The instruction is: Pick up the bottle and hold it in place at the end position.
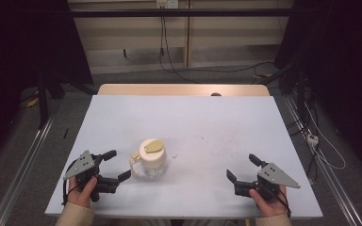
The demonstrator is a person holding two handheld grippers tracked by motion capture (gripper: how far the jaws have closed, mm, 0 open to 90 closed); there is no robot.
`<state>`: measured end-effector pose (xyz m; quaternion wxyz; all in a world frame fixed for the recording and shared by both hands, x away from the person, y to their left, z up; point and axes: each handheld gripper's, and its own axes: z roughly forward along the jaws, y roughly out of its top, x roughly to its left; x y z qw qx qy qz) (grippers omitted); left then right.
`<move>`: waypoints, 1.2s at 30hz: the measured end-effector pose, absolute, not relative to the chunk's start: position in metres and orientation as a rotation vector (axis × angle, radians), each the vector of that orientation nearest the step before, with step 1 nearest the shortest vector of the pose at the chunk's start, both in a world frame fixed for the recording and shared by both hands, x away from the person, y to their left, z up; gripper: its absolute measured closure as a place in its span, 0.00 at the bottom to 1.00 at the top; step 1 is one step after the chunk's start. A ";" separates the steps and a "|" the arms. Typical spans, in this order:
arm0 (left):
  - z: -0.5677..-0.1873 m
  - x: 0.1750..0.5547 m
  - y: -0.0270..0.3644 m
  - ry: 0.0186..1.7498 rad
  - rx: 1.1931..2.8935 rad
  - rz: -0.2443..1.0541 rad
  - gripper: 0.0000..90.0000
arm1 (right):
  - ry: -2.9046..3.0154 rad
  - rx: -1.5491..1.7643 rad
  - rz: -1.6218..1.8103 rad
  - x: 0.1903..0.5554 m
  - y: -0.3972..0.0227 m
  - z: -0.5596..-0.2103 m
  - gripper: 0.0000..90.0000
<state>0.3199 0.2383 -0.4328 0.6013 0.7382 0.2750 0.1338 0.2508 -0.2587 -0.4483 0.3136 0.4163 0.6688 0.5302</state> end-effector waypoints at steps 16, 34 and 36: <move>-0.426 0.320 0.230 0.596 1.702 0.290 0.03 | 1.773 1.091 1.396 0.252 -0.255 -0.448 0.03; -0.414 0.328 0.203 0.547 1.766 0.283 0.04 | 1.760 1.102 1.389 0.251 -0.258 -0.447 0.03; -0.414 0.329 0.200 0.549 1.778 0.291 0.04 | 1.759 1.102 1.389 0.251 -0.258 -0.447 0.03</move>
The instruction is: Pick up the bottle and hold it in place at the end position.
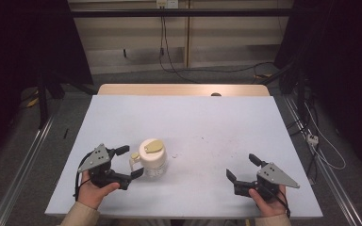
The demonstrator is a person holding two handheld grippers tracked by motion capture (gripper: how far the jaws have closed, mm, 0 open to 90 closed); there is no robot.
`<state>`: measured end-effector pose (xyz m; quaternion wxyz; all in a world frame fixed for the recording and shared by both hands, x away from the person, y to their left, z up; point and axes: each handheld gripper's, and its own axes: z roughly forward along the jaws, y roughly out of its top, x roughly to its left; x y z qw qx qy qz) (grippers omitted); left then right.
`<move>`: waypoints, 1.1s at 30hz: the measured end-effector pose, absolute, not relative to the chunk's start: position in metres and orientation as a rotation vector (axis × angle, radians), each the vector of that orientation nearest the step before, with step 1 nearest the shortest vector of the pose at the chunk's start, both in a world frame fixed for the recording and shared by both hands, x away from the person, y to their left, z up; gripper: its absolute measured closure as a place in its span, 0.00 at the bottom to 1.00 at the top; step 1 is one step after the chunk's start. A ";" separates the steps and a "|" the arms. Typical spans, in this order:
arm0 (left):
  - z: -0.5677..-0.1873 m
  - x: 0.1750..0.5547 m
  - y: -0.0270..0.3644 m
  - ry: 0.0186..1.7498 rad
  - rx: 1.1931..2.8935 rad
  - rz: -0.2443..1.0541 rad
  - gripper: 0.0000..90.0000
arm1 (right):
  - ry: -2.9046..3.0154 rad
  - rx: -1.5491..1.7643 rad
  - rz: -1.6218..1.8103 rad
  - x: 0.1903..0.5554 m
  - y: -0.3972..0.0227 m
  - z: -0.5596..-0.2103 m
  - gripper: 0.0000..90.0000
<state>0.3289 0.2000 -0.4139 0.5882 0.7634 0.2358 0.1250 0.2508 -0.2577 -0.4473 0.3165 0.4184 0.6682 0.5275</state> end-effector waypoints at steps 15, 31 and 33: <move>-0.415 0.343 0.177 0.590 1.830 0.305 0.04 | 1.759 1.100 1.387 0.250 -0.258 -0.447 0.03; -0.419 0.352 0.160 0.594 1.880 0.298 0.04 | 1.753 1.103 1.391 0.250 -0.259 -0.447 0.04; -0.418 0.353 0.157 0.585 1.894 0.304 0.04 | 1.752 1.103 1.390 0.250 -0.259 -0.447 0.04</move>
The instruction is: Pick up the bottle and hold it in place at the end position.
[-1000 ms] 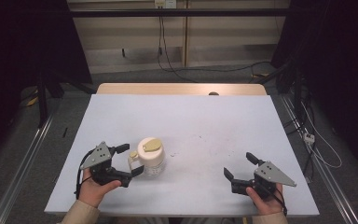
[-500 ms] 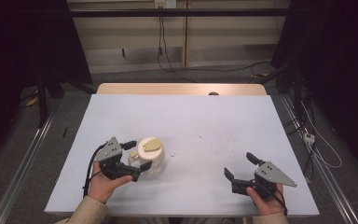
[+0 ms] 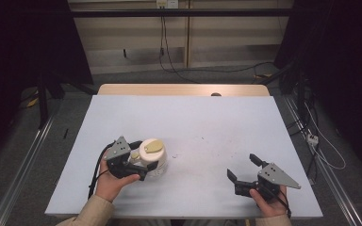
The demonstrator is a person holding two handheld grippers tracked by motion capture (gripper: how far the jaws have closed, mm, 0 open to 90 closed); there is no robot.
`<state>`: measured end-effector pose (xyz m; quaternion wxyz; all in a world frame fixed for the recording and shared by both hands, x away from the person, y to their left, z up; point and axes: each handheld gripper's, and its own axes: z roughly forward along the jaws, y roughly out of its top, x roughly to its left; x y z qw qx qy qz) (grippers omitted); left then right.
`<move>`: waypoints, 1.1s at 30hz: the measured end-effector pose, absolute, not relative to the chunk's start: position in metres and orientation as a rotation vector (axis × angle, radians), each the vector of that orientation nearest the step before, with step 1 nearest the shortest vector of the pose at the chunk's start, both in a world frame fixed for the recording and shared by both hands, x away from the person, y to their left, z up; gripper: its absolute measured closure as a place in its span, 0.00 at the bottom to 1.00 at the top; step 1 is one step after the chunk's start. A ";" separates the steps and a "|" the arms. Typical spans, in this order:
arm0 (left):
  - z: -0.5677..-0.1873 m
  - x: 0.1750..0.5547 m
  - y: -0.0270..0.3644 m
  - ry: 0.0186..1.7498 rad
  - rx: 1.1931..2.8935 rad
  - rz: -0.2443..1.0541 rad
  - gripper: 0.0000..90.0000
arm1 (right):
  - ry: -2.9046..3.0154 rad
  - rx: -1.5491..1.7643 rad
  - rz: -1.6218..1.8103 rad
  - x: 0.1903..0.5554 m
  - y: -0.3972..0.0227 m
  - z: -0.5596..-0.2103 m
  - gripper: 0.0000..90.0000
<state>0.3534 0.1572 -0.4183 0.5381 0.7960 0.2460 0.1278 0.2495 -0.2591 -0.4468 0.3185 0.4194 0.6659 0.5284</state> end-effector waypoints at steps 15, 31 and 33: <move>-0.415 0.357 0.140 0.566 1.953 0.345 0.10 | 1.748 1.108 1.390 0.249 -0.260 -0.447 0.04; -0.408 0.357 0.131 0.539 2.037 0.376 0.12 | 1.734 1.112 1.392 0.249 -0.262 -0.447 0.04; -0.406 0.357 0.129 0.536 2.049 0.375 0.12 | 1.728 1.115 1.392 0.248 -0.262 -0.447 0.04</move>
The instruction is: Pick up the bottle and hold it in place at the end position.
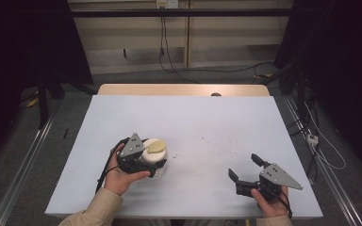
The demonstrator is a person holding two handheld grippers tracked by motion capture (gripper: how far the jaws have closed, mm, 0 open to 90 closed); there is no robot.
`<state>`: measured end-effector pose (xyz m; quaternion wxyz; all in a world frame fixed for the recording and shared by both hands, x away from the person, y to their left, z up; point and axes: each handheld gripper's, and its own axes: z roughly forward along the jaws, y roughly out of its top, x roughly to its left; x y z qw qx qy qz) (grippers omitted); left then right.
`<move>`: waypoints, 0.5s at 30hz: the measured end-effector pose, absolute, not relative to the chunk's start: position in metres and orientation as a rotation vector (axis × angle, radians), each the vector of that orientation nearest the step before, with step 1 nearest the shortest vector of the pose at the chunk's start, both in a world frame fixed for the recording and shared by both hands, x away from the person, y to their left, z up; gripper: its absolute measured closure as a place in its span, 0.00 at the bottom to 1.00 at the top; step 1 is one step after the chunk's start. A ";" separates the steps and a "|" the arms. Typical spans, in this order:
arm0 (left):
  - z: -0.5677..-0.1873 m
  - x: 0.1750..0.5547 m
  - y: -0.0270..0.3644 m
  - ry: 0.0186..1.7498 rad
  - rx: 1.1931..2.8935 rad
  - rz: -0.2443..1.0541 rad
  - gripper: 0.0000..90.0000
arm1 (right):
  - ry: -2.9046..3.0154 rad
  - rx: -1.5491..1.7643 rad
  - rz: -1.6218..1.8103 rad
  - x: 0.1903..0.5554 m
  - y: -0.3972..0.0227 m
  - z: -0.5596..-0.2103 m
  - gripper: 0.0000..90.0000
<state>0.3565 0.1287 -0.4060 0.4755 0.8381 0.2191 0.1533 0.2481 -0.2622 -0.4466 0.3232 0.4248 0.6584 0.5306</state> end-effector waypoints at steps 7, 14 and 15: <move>-0.401 0.364 0.125 0.533 2.038 0.373 0.12 | 1.716 1.115 1.394 0.248 -0.264 -0.446 0.03; -0.396 0.376 0.122 0.535 2.043 0.377 0.12 | 1.711 1.117 1.399 0.248 -0.265 -0.446 0.03; -0.396 0.377 0.120 0.546 2.035 0.362 0.12 | 1.712 1.117 1.399 0.248 -0.265 -0.446 0.03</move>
